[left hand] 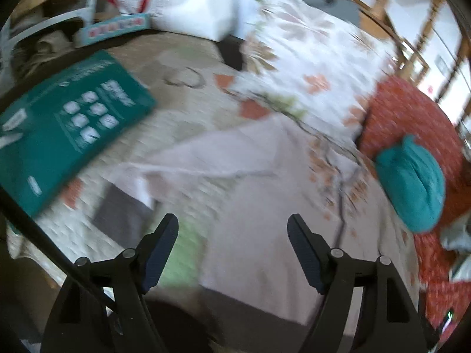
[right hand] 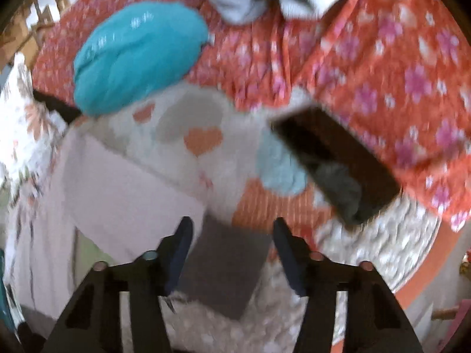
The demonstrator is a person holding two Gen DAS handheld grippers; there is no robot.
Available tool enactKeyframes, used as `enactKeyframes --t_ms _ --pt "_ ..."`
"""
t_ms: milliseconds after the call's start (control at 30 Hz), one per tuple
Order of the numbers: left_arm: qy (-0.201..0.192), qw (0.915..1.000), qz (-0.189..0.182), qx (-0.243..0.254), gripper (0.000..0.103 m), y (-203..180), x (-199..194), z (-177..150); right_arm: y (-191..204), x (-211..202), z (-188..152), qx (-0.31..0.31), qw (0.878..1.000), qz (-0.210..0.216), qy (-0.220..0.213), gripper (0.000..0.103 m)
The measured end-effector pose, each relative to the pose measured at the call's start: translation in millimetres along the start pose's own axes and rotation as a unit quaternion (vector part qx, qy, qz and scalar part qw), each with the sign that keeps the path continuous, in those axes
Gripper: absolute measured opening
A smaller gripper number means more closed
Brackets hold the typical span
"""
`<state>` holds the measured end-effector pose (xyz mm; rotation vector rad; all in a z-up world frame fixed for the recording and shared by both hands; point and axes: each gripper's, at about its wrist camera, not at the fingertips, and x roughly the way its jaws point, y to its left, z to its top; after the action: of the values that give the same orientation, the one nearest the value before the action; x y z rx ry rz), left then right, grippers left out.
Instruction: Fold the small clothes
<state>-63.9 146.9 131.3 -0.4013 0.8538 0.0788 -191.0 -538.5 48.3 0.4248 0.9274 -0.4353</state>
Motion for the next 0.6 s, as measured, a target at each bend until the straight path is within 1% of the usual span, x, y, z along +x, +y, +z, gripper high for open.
enactKeyframes --t_ms 100,167,200,267,333,400,433,467,500,533,600 --pt "0.004 0.9990 -0.014 0.042 0.075 -25 2 -23 -7 -1 -14 0.008 1.000 0.005 0.002 0.059" --pt "0.013 0.9977 -0.020 0.063 0.075 -38 5 -34 -14 -1 -21 0.021 1.000 0.009 0.003 0.068" --pt "0.017 0.9972 -0.024 0.068 0.075 -42 6 -38 -16 -1 -25 0.027 1.000 0.010 0.001 0.073" --pt "0.024 0.9966 -0.030 0.073 0.075 -45 7 -45 -17 2 -31 0.041 0.999 0.008 -0.003 0.075" --pt "0.027 0.9963 -0.033 0.075 0.075 -50 6 -49 -11 4 -31 0.045 0.999 0.003 -0.013 0.081" --pt "0.026 0.9961 -0.035 0.077 0.075 -51 3 -52 2 8 -29 0.038 0.999 0.011 -0.017 0.080" --pt "0.024 0.9959 -0.035 0.079 0.075 -52 1 -53 8 10 -28 0.035 0.999 0.025 -0.017 0.074" --pt "0.024 0.9957 -0.037 0.082 0.075 -51 -1 -52 15 12 -27 0.029 0.999 0.034 -0.017 0.066" --pt "0.021 0.9955 -0.037 0.085 0.075 -52 -4 -52 22 15 -25 0.015 0.999 0.034 -0.011 0.034" --pt "0.020 0.9957 -0.035 0.084 0.075 -53 -6 -51 29 19 -22 -0.002 0.999 0.036 0.000 0.007" --pt "0.015 0.9957 -0.032 0.085 0.075 -54 -11 -50 34 17 -14 -0.011 0.999 0.049 -0.001 0.007"
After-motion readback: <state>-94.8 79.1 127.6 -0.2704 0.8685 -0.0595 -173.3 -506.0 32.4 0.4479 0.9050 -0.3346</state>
